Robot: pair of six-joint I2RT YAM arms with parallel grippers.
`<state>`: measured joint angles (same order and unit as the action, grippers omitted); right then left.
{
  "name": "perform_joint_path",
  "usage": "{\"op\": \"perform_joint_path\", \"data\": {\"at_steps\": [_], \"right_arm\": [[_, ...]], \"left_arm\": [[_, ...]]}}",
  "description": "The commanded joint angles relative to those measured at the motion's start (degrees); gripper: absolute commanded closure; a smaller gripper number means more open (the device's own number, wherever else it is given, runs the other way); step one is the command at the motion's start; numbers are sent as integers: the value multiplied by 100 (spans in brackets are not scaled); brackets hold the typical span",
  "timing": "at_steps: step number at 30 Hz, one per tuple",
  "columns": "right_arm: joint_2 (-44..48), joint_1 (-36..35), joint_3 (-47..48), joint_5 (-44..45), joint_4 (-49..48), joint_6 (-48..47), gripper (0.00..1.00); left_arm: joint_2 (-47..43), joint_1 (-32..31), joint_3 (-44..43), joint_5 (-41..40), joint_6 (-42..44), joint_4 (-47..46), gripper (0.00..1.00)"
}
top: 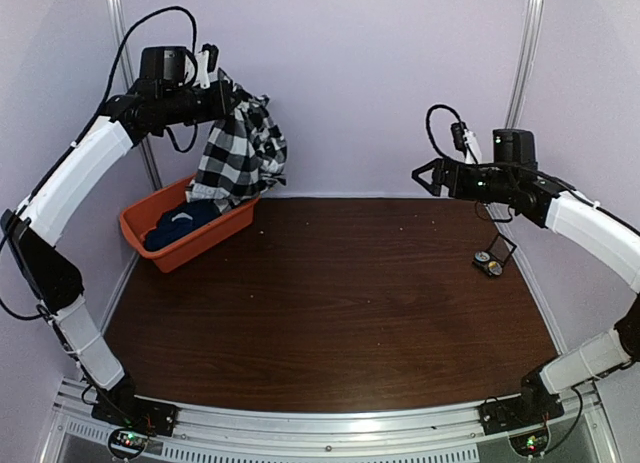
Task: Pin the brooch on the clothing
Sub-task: Pick up the crumpled clothing from the bin, then pass from the left arm to the right
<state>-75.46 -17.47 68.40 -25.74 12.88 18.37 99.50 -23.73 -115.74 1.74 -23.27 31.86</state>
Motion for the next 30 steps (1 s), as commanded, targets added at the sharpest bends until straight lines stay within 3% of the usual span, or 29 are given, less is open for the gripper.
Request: {"op": "perform_joint_path", "data": {"at_steps": [1,6,15,17,23,25,28,30], "right_arm": [[-417,-913,375,-446,-418,-1255,0],[-813,-1462,634,-661,-976,-1437,0],[-690,-1511,-31,-1345,-2292,-927,1],[-738,-1541,-148,-1564,-2445,-885,7],[-1067,-1598,-313,-2074,-2652,-688,54],[-1142,-1611,-391,-2104,-2683,-641,51],[-1202,-1635,-494,-2013,-2730,-656,26],[-1224,-1636,-492,-1961,-2746,-679,19]], "left_arm": [[-480,-509,-84,177,254,-613,100],[-849,-1015,384,746,83,-1058,100],[-1352,-1431,2254,1245,-362,-2295,100],[-1392,-1433,2423,1302,-425,-2482,100],[-1465,-1433,2595,1280,-413,-2659,100],[-1478,-1433,2634,1295,-394,-2659,100],[-1469,-1433,2668,1458,-348,-2661,100],[-1472,-1437,2699,1682,-270,-2676,100]]}}
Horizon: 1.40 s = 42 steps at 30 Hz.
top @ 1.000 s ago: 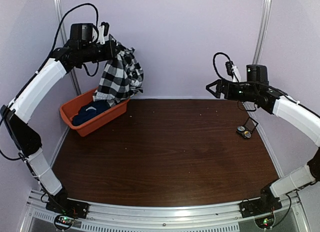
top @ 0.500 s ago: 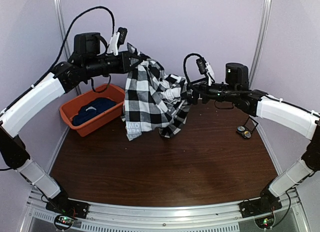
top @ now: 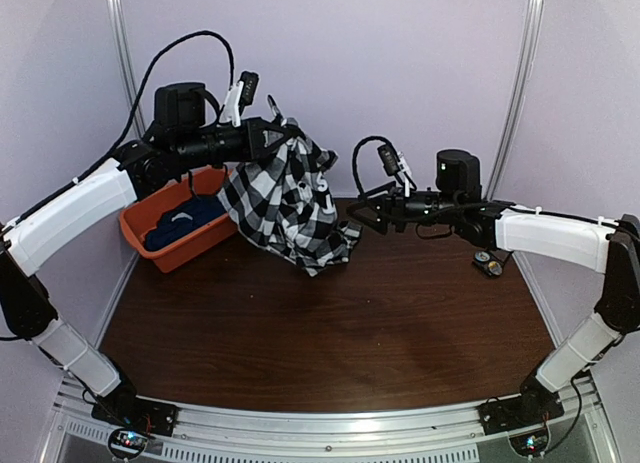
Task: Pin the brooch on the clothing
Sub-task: Pass from the left arm to the right
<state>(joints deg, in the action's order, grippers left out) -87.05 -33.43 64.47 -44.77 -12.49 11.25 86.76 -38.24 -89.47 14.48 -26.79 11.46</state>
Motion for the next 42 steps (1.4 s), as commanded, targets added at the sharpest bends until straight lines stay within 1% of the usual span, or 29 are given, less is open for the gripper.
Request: {"op": "perform_joint_path", "data": {"at_steps": [1,4,8,10,13,15,19,21,24,28,31,34,36,38,39,42], "right_arm": [[-75,-45,-74,-65,-210,17,18],[-81,-77,115,-42,27,-264,10],[2,-80,433,265,700,-1104,5],[65,-84,548,221,965,-1579,3],[148,-63,662,32,1199,-2421,1],[157,-29,785,-143,1608,-2802,0],[94,224,1048,-1011,1995,-2948,1],[50,287,1107,-1099,2096,-3031,1],[-149,297,1228,-1077,2372,-3368,4],[-618,275,1299,-1645,2422,-3373,15],[-786,156,1250,-1738,2400,-3363,18],[-835,-29,1200,-1602,2601,-3671,19],[-891,-44,1219,-1653,2734,-3756,24],[-976,-49,1303,-1739,2981,-3887,35],[-1028,-43,1381,-1816,3182,-3996,34],[-1066,-43,1554,-1864,3789,-4359,15]], "left_arm": [[-207,10,97,533,134,-637,100],[-264,1,197,1004,347,-606,100],[-451,1,473,1676,824,-524,100],[-555,1,669,1971,1070,-497,100],[-639,1,966,2433,1318,-485,100],[-651,1,1129,2756,1418,-479,100],[-726,1,1346,3101,1636,-478,100],[-773,1,1423,3286,1756,-472,100],[-796,1,1467,3572,1876,-478,100],[-781,1,1468,3577,1891,-518,100],[-751,1,1491,3538,1865,-563,100],[-740,1,1503,3494,1843,-600,100],[-730,1,1511,3469,1844,-600,100],[-716,1,1512,3473,1853,-625,100],[-699,1,1512,3474,1858,-627,100],[-674,1,1512,3404,1876,-610,100]]}}
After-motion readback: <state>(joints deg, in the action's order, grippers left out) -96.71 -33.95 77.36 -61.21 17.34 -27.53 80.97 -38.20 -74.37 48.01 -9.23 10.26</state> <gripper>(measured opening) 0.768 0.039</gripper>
